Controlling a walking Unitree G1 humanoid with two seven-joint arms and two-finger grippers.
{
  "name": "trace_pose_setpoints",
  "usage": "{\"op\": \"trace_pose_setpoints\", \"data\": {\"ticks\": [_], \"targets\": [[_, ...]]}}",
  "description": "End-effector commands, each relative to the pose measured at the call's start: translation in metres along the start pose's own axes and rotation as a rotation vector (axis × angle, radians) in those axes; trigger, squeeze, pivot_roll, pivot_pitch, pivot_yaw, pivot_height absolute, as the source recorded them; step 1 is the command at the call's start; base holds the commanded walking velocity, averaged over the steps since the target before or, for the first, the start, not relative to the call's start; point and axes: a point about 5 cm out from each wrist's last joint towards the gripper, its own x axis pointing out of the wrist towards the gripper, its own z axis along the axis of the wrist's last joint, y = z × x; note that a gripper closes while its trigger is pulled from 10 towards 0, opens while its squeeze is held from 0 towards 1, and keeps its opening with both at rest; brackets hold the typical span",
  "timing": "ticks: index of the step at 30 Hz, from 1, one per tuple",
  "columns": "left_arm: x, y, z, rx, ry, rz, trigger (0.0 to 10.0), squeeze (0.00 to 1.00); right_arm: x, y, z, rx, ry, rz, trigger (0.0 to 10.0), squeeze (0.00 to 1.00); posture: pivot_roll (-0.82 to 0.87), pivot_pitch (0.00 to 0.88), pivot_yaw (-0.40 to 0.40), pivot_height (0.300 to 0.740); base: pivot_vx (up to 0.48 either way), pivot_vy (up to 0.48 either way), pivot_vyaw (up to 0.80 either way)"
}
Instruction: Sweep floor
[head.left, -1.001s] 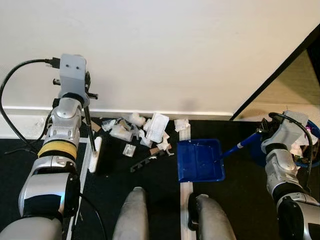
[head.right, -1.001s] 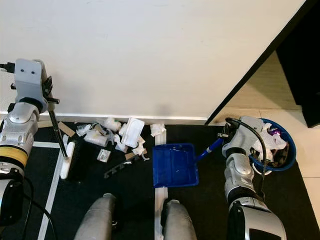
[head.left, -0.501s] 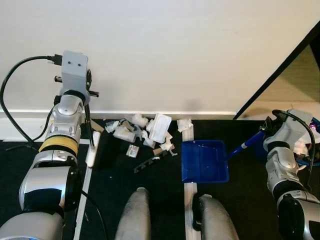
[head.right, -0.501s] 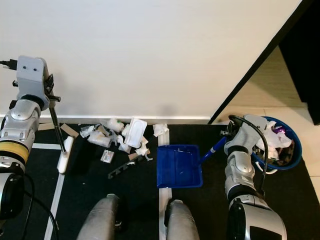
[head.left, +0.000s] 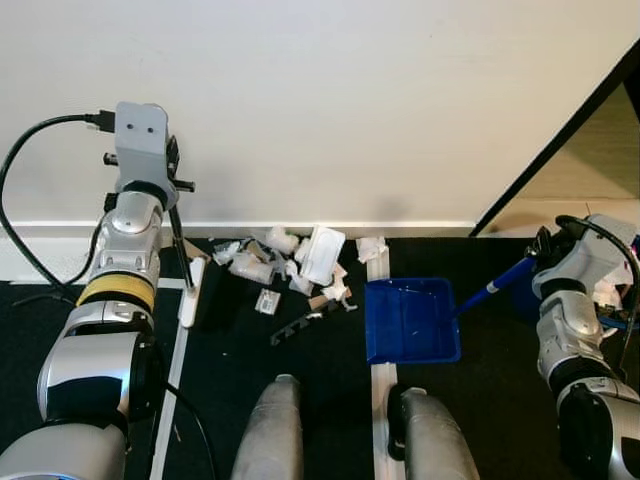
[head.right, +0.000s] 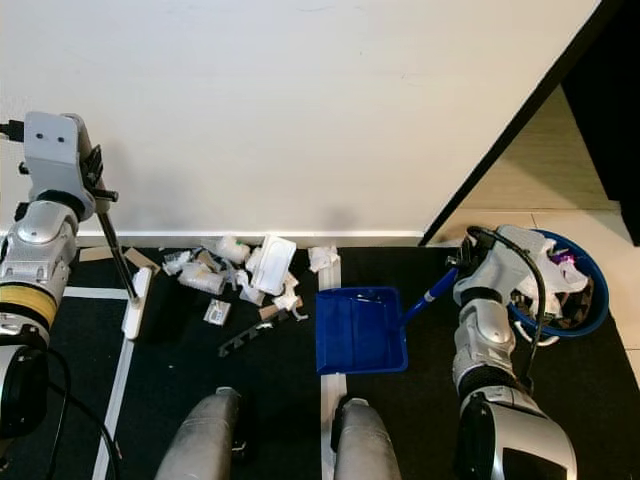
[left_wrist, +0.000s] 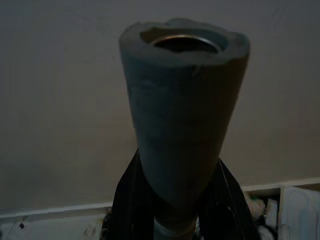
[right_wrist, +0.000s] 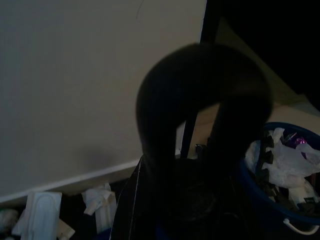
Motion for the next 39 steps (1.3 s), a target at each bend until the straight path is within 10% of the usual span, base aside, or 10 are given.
{"op": "trace_pose_setpoints", "data": {"ticks": [1, 13, 20, 26, 39], "targets": [[0.001, 0.018, 0.007, 0.086, -0.028, 0.038, 10.0, 0.0, -0.005, 0.002, -0.012, 0.012, 0.06, 0.022, 10.0, 0.0, 0.14, 0.217, 0.023, 0.74, 0.0, 0.0, 0.0], [0.003, -0.011, 0.005, 0.024, -0.054, 0.001, 10.0, 0.0, -0.001, 0.001, 0.009, -0.006, -0.084, 0.049, 10.0, 0.0, -0.04, 0.331, -0.047, 0.74, 0.0, 0.0, 0.0], [0.005, -0.079, 0.016, -0.107, -0.105, -0.177, 10.0, 0.0, 0.0, 0.008, 0.014, 0.004, -0.13, 0.07, 10.0, 0.0, -0.08, 0.363, -0.048, 0.74, 0.0, 0.0, 0.0], [0.005, -0.097, 0.025, -0.145, -0.128, -0.211, 10.0, 0.0, -0.002, 0.009, 0.012, 0.005, -0.13, 0.072, 10.0, 0.0, -0.08, 0.358, -0.039, 0.74, 0.0, 0.0, 0.0], [-0.015, -0.203, 0.061, -0.467, -0.122, -0.418, 10.0, 0.0, -0.016, 0.009, -0.009, 0.019, -0.081, 0.051, 10.0, 0.0, -0.03, 0.348, 0.003, 0.74, 0.0, 0.0, 0.0]]}}
